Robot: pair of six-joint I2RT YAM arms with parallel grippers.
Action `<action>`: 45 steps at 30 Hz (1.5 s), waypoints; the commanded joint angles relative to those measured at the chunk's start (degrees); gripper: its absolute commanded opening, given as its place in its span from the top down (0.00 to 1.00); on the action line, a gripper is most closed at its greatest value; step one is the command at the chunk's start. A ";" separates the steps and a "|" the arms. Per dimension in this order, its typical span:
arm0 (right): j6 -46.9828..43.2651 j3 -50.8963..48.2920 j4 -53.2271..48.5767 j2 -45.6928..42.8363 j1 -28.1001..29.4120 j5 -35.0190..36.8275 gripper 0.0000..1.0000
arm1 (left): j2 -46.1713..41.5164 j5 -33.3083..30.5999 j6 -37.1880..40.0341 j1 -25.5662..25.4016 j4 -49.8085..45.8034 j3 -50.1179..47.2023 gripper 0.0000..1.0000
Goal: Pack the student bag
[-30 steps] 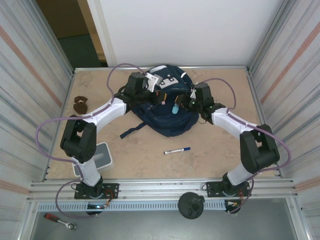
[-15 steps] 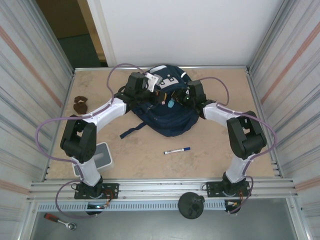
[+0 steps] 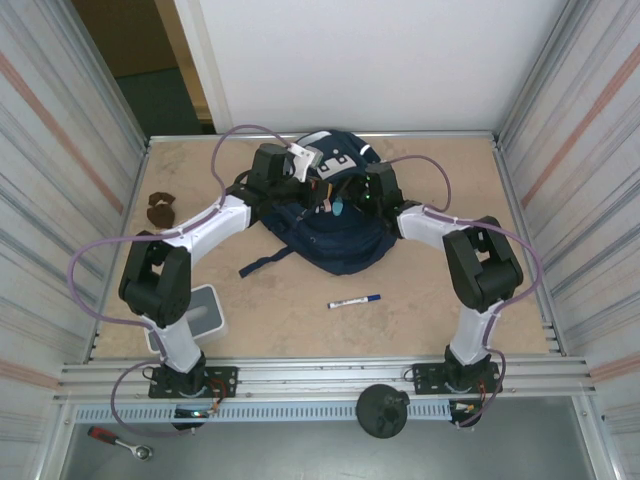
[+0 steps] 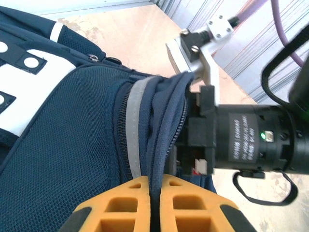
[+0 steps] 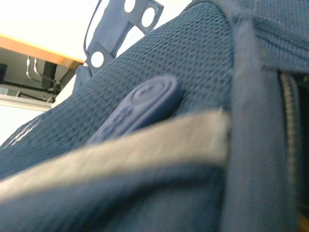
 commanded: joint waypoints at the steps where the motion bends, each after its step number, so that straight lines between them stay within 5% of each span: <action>1: -4.37 -3.87 -2.55 -6.37 1.64 1.46 0.43 | -4.07 3.73 0.19 -0.78 2.01 1.12 1.00; 6: -5.70 -6.79 -4.02 -8.10 4.63 3.07 0.48 | -3.57 3.35 0.15 -0.78 2.43 1.04 1.00; 13: -4.59 -8.19 -1.06 -4.98 5.99 2.65 0.73 | -3.01 3.35 -0.06 -0.78 2.29 1.13 1.00; 24: -5.82 0.73 -0.49 1.82 4.74 2.02 0.81 | -2.99 3.57 0.22 -0.78 1.67 0.55 1.00; 33: -9.79 -2.64 -3.28 -5.79 5.12 2.49 0.75 | -3.07 3.23 0.61 -0.78 0.94 0.96 1.00; 45: -23.32 -18.14 -22.57 -36.16 7.33 9.35 0.51 | -4.22 2.07 1.62 -0.78 1.03 -0.49 1.00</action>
